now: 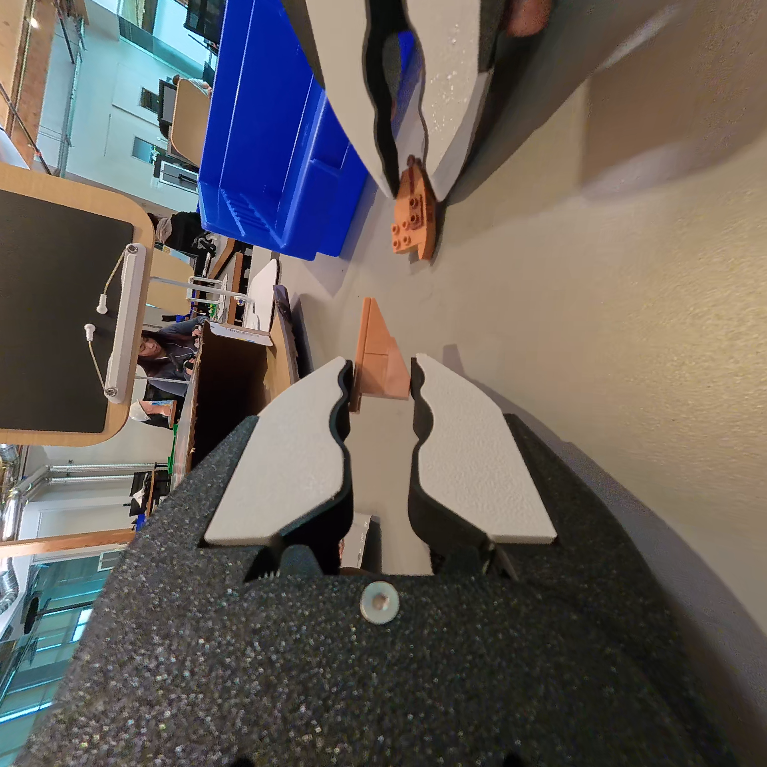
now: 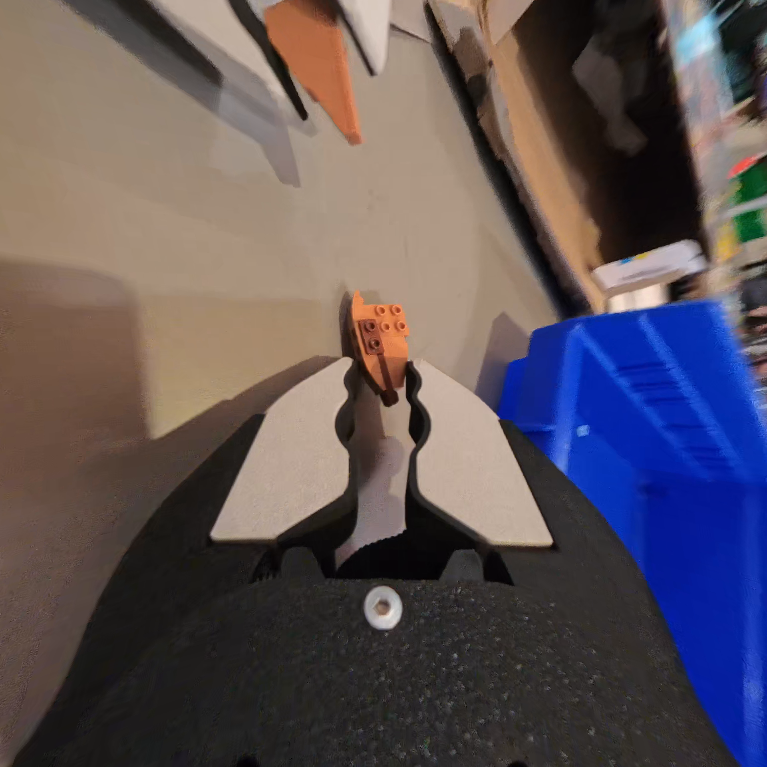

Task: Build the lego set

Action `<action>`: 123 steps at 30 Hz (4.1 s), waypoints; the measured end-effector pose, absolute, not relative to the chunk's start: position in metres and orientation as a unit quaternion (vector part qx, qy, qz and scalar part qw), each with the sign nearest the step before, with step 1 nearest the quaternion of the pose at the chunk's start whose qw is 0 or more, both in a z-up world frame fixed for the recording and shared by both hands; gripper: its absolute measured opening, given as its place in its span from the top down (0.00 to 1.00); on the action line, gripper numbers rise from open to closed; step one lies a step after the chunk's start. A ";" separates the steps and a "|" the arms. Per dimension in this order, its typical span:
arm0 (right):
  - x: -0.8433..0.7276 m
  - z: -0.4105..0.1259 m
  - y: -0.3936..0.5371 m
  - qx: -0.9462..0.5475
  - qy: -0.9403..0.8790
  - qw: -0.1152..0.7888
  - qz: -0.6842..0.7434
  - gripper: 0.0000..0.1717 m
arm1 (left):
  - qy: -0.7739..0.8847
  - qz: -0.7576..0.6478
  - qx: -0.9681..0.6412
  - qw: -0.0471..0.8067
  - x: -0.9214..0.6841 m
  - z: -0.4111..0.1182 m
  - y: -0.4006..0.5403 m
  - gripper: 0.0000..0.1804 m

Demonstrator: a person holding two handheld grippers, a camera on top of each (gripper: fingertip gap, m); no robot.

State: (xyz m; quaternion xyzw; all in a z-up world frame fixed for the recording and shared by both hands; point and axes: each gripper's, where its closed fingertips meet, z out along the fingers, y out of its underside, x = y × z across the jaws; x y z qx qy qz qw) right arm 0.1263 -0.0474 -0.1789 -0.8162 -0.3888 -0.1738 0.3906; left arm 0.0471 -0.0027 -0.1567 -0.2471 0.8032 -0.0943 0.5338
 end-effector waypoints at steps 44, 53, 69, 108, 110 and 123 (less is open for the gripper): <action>0.078 -0.149 -0.032 -0.602 -0.508 0.504 -0.356 0.88 | 0.793 -0.093 -0.252 0.547 0.048 -0.151 0.002 0.85; 0.075 -0.150 -0.033 -0.597 -0.514 0.503 -0.356 0.88 | 0.793 -0.093 -0.249 0.548 0.048 -0.151 0.001 0.85; 0.067 -0.153 -0.035 -0.591 -0.530 0.500 -0.346 0.87 | 0.748 -0.214 -0.279 0.562 0.047 -0.122 -0.006 0.86; 0.052 -0.146 -0.048 -0.623 -0.531 0.527 -0.228 0.82 | 0.403 -0.862 -0.241 0.189 -0.022 0.002 -0.013 0.86; 0.052 -0.141 -0.048 -0.621 -0.525 0.535 -0.229 0.82 | 0.408 -0.861 -0.242 0.185 -0.021 0.001 -0.015 0.86; 0.027 -0.080 -0.044 -0.569 -0.434 0.667 -0.210 0.78 | 0.515 -0.778 -0.298 0.202 0.009 -0.041 -0.050 0.86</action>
